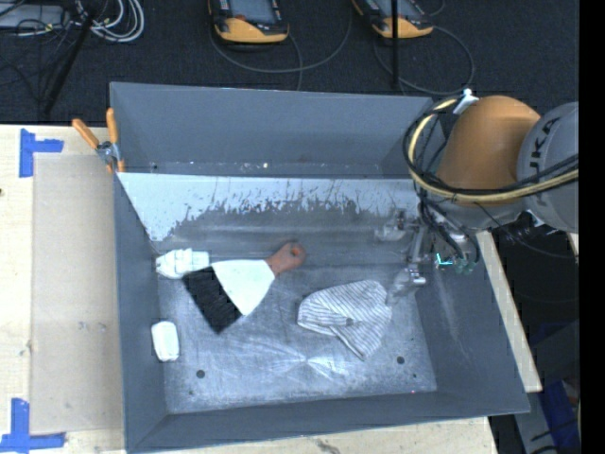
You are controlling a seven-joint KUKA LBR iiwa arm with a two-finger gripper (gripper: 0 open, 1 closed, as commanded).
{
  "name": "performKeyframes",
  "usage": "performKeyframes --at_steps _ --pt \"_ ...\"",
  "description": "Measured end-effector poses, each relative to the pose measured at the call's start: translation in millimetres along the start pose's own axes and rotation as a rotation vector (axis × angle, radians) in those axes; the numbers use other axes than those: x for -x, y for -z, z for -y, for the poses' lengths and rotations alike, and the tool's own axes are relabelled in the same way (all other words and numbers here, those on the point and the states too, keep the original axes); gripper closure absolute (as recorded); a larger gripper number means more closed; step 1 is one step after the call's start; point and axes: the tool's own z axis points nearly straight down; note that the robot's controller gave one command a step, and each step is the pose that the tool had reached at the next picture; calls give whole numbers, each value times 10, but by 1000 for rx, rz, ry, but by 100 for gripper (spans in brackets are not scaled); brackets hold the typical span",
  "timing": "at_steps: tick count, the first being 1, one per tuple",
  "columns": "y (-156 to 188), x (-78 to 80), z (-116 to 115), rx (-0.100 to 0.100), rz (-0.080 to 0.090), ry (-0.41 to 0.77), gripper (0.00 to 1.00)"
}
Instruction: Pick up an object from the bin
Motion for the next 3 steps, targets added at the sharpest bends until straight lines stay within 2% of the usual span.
performKeyframes --at_steps 1,2,3 --pt "39 18 -1 -1 7 1 0" --pt "-566 -119 -428 -9 17 181 100" --pt "-577 -90 -463 -5 35 182 0"
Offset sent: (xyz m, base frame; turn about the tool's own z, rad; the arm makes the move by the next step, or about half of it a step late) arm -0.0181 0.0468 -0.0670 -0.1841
